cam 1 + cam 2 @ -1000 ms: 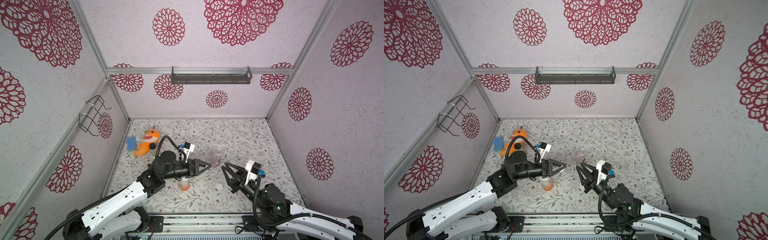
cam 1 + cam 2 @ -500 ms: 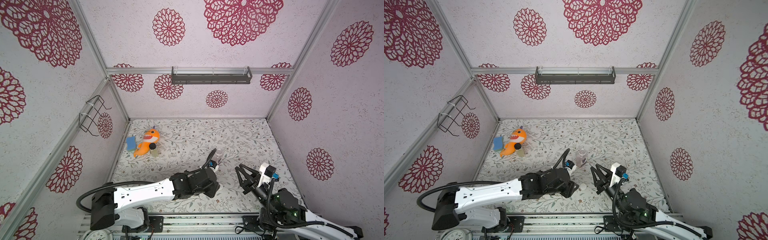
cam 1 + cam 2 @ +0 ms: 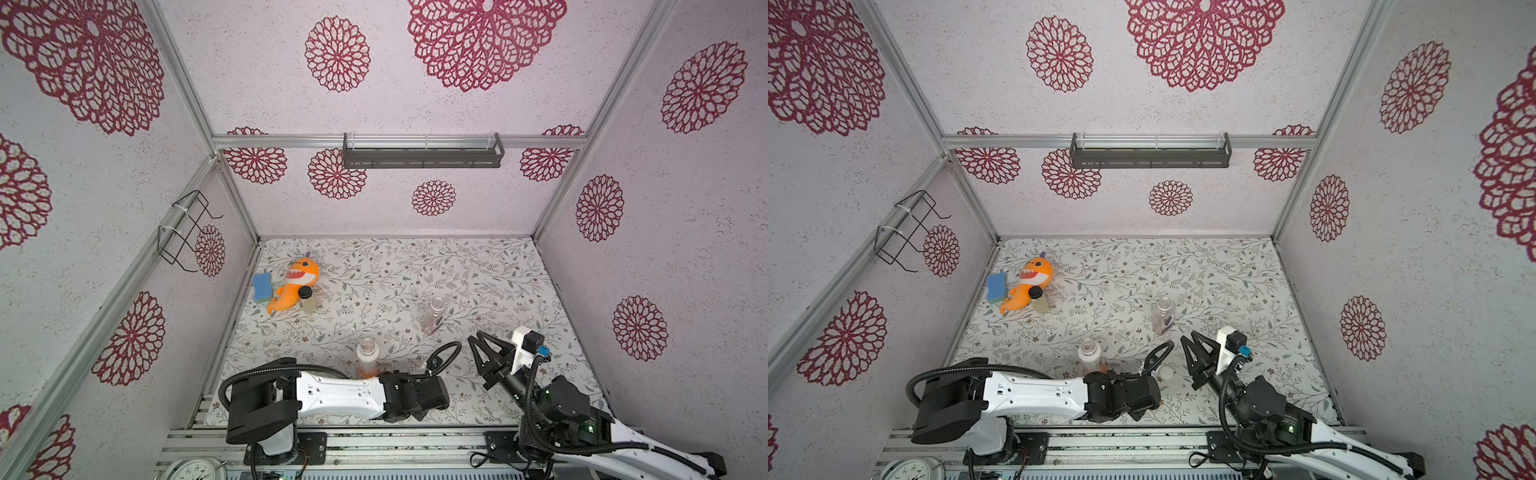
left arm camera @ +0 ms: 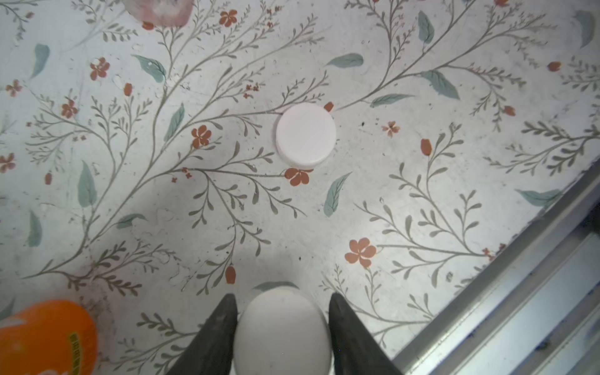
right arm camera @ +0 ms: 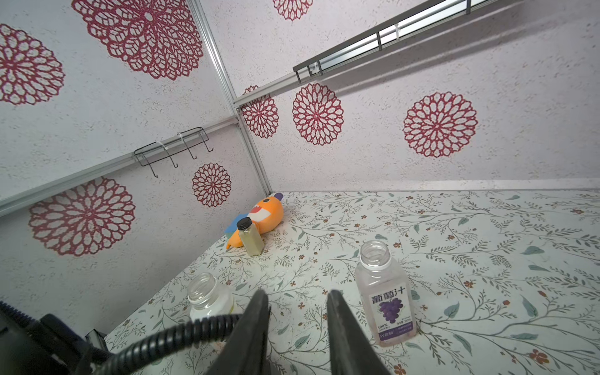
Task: Screw on the bottle caps
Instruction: Place the bottle cap at the bottom-center of the table, then pick up the bottle cap from the bottom-center of the table.
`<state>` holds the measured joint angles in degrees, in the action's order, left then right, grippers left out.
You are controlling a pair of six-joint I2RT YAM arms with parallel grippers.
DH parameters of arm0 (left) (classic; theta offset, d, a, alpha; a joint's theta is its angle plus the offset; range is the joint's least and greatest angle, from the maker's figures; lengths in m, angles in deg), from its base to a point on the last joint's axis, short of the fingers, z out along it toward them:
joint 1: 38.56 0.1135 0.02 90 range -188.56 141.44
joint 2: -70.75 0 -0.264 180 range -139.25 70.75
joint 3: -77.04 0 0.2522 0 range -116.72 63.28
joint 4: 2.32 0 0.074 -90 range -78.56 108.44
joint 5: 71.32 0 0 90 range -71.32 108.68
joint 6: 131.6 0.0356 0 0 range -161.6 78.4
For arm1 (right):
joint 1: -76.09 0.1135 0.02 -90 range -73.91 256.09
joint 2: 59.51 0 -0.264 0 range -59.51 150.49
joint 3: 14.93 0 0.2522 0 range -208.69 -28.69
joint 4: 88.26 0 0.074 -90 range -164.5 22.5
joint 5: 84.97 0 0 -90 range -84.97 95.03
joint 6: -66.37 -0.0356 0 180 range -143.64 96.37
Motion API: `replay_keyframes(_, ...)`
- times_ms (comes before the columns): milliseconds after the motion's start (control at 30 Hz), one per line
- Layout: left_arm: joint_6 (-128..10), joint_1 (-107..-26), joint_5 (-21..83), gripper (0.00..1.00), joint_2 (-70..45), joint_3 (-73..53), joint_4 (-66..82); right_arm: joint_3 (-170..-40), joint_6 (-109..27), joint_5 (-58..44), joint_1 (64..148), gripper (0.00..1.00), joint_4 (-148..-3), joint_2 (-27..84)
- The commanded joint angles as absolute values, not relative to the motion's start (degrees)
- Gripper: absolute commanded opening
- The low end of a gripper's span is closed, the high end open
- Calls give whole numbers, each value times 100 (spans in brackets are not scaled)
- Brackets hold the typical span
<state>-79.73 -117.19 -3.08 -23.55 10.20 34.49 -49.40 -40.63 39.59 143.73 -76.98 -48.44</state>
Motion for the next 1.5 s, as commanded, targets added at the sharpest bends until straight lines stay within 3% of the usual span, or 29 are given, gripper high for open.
replay_keyframes(0, -8080, -11784, -465, 49, -2408, 1070, 3026, -5051, -4192, 4135, 14394, 34, -7717, -5046)
replay_keyframes(333, -8115, -11785, -407, 55, -2549, 1138, 2901, -5037, -4294, 4198, 14398, 33, -7635, -5014)
replay_keyframes(467, -8128, -11827, -646, 64, -2138, 1022, 3338, -5186, -4414, 4294, 14393, 34, -7376, -5005)
replay_keyframes(533, -8064, -11899, -827, 74, -1631, 898, 3543, -5400, -4586, 4452, 14397, 34, -6901, -4873)
replay_keyframes(667, -7567, -12030, -1318, 90, -887, 309, 3795, -5662, -5046, 4580, 14394, 61, -6063, -4394)
replay_keyframes(767, -7365, -12018, -1623, 99, -380, -47, 4092, -6002, -5554, 4417, 14394, 73, -5427, -3909)
replay_keyframes(900, -7208, -11995, -1972, 99, 578, -79, 4269, -6609, -6150, 4008, 14394, 82, -4293, -3193)
replay_keyframes(1167, -6934, -11705, -3246, 99, 2222, 397, 4859, -7561, -6530, 1621, 14384, 81, -2696, -733)
replay_keyframes(1333, -6802, -11615, -4391, 99, 2868, 748, 5094, -7668, -6480, 933, 14403, 80, -2659, 205)
replay_keyframes(1467, -6847, -11268, -4743, 99, 3153, 856, 5436, -7764, -6388, 497, 14411, 77, -2906, 836)
